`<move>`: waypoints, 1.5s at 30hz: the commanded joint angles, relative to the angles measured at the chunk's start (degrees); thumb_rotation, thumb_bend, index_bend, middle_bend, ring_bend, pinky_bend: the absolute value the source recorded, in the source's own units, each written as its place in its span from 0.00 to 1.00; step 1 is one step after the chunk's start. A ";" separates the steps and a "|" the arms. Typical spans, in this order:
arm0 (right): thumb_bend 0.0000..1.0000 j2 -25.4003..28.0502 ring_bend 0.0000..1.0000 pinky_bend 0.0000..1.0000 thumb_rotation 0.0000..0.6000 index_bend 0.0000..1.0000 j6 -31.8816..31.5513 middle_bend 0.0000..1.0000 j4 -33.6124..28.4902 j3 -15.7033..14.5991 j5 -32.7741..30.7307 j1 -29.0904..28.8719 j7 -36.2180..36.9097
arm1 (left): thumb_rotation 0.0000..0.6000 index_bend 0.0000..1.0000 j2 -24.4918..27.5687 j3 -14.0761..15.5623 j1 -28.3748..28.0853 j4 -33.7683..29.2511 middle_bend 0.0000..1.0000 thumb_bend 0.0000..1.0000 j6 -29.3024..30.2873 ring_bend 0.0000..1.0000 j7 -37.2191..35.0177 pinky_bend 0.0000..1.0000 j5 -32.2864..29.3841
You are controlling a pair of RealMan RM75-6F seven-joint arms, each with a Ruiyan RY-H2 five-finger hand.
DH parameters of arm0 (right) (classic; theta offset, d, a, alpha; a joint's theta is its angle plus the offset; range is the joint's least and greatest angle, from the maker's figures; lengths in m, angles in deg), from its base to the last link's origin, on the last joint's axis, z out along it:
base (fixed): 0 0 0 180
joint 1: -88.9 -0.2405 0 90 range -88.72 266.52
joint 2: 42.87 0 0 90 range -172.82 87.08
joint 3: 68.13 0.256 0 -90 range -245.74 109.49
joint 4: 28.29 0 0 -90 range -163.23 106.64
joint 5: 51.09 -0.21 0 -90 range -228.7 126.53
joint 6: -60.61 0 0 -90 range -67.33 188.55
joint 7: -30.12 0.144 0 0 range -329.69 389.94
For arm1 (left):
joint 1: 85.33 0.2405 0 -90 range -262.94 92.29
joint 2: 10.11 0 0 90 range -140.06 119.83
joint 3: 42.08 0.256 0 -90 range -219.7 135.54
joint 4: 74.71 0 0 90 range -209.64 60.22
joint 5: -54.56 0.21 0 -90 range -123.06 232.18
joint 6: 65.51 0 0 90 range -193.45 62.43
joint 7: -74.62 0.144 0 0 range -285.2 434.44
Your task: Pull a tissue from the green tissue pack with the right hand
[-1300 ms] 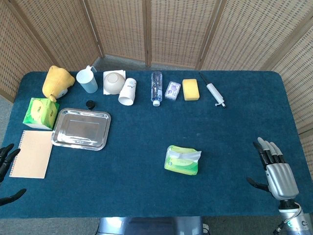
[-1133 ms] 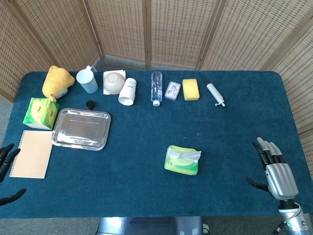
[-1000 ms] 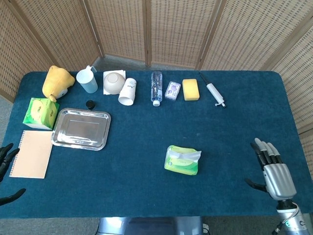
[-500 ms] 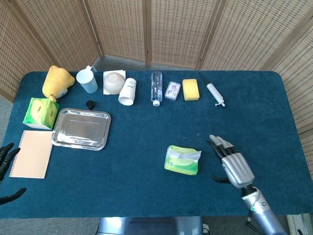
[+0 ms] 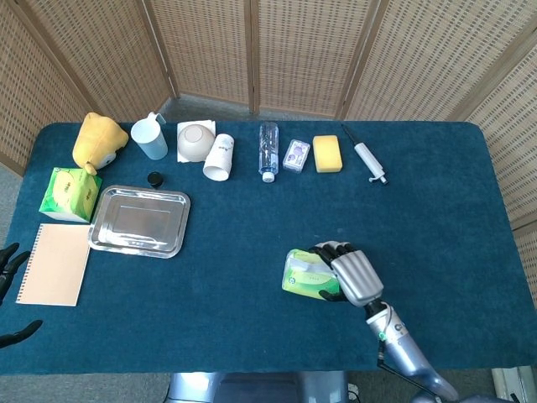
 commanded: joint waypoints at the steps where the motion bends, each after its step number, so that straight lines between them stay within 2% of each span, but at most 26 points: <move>1: 0.23 -1.84 0.35 0.38 1.00 0.41 -0.09 0.44 0.85 0.58 -1.35 -0.78 -1.95 | 1.00 0.00 0.13 -0.10 0.10 0.10 0.00 0.00 0.28 0.00 -0.46 0.00 -0.21; 8: 0.34 -4.21 0.48 0.47 1.00 0.57 -2.12 0.58 1.65 0.53 -2.10 -0.86 -4.23 | 1.00 0.00 0.24 -0.12 0.08 0.31 0.00 0.00 0.32 0.00 -0.87 0.00 -0.15; 10: 0.38 -4.66 0.53 0.52 1.00 0.64 -3.25 0.63 1.72 0.29 -1.08 -0.89 -4.09 | 1.00 0.00 0.26 -0.12 0.14 0.28 0.00 0.00 0.45 0.00 -0.99 0.00 -0.10; 13: 0.39 -4.60 0.56 0.55 1.00 0.68 -4.76 0.67 1.12 -0.06 0.81 -0.93 -3.79 | 1.00 0.00 0.30 -0.16 0.19 0.28 0.00 0.00 0.57 0.00 -1.03 0.00 -0.17; 19: 0.41 -3.62 0.59 0.57 1.00 0.71 -9.43 0.70 -2.64 0.22 7.57 -1.64 -2.71 | 1.00 0.00 0.31 -0.08 0.16 0.27 0.00 0.00 0.45 0.00 -0.99 0.00 0.02; 23: 0.41 -3.67 0.59 0.57 1.00 0.71 -12.59 0.70 -5.12 2.33 12.28 -3.19 -2.47 | 1.00 0.00 0.37 -0.10 0.22 0.28 0.00 0.00 0.54 0.00 -1.16 0.00 -0.09; 30: 0.41 -3.71 0.59 0.57 1.00 0.71 -11.03 0.70 -9.60 6.75 11.59 -6.53 -5.30 | 1.00 0.00 0.46 -0.06 0.26 0.29 0.00 0.00 0.58 0.00 -1.33 0.00 -0.02; 35: 0.41 -5.37 0.59 0.57 1.00 0.71 -7.80 0.70 -9.82 5.12 10.92 -8.13 -8.44 | 1.00 0.00 0.40 -0.09 0.07 0.28 0.00 0.00 0.08 0.00 -1.04 0.00 -0.23; 39: 0.41 -10.07 0.59 0.57 1.00 0.72 -4.64 0.70 -7.43 2.06 11.32 -9.85 -10.55 | 1.00 0.00 0.32 -0.09 0.03 0.15 0.00 0.00 -0.05 0.00 -0.82 0.00 -0.29; 45: 0.41 -17.64 0.59 0.57 1.00 0.72 -0.77 0.70 -1.15 0.29 9.57 -12.12 -11.53 | 1.00 0.00 0.26 -0.02 0.03 0.20 0.00 0.00 -0.17 0.00 -0.61 0.00 -0.21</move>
